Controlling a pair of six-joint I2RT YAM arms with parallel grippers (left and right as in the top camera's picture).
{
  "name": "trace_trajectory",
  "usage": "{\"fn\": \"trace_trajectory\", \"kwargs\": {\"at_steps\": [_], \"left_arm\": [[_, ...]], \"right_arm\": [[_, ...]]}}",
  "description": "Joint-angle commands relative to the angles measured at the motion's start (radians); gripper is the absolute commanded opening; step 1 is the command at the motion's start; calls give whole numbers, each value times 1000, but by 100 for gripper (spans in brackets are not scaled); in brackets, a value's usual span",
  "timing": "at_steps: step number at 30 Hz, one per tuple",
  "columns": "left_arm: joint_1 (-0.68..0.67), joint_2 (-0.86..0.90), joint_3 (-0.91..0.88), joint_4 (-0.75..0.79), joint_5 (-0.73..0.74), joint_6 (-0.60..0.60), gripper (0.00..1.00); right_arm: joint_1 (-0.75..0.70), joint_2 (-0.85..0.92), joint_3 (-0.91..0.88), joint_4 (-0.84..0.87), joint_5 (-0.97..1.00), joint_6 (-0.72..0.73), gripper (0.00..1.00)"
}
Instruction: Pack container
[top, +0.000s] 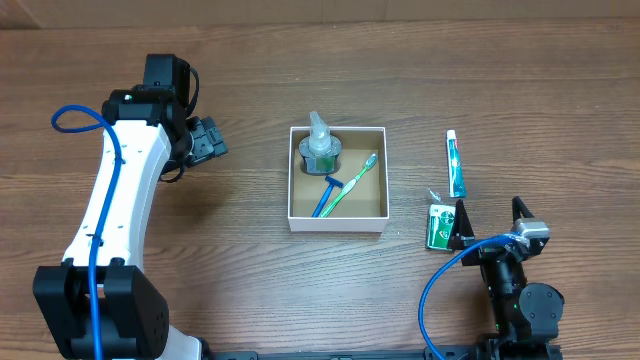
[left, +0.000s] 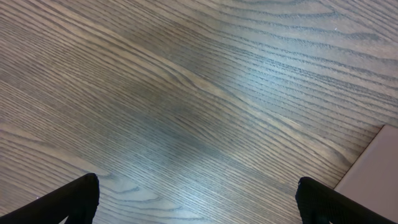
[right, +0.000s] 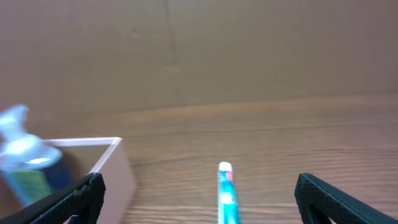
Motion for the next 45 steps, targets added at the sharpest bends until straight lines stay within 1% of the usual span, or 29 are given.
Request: {"fn": "trace_trajectory", "kwargs": {"at_steps": [1, 3, 5, 7, 9, 13, 17, 19, 21, 24, 27, 29, 30, 31, 33, 37, 41, 45], "left_arm": [[4, -24, 21, 2, -10, 1, 100], [4, -24, 21, 2, -10, 1, 100], [4, -24, 21, 2, -10, 1, 100], [4, -24, 21, 2, -10, 1, 100], [4, -24, 21, 2, -10, 1, 100], [4, -24, 21, 2, -10, 1, 100], [4, -24, 21, 2, -10, 1, 100], [4, -24, 21, 2, -10, 1, 100], [4, -24, 21, 2, -10, 1, 100], [4, -24, 21, 2, -10, 1, 100], [4, -24, 21, 2, -10, 1, 100], [4, -24, 21, 2, -10, 1, 100], [4, -24, 21, 2, -10, 1, 100], [4, -24, 21, 2, -10, 1, 100], [4, -24, 21, 2, -10, 1, 100], [4, -24, 21, 2, -10, 1, 100], [4, -24, 21, 2, -10, 1, 100], [4, -24, 21, 2, -10, 1, 100]], "right_arm": [[-5, -10, -10, 19, -132, 49, 100], [-5, -10, -8, 69, -239, 53, 100], [-5, -8, 26, 49, -224, 107, 100], [-5, 13, 105, -25, -195, 107, 100], [-5, 76, 246, -134, -150, 103, 100], [-5, 254, 521, -344, -106, 76, 100], [-5, 528, 800, -594, -72, 43, 100], [-5, 662, 904, -697, -96, 44, 100], [-5, 770, 980, -793, -161, 44, 100], [-5, 871, 1004, -815, -211, 44, 100], [-5, 984, 1004, -842, -200, 48, 100], [-5, 1041, 1003, -925, -190, 47, 100], [-5, 1081, 995, -938, -148, 47, 100], [-5, 1125, 988, -951, -115, 48, 100], [-5, 1248, 987, -962, -154, 67, 100], [6, 1430, 987, -961, -124, 83, 100], [30, 1510, 983, -941, -16, 161, 100], [90, 1516, 953, -899, 10, 165, 100]]}}
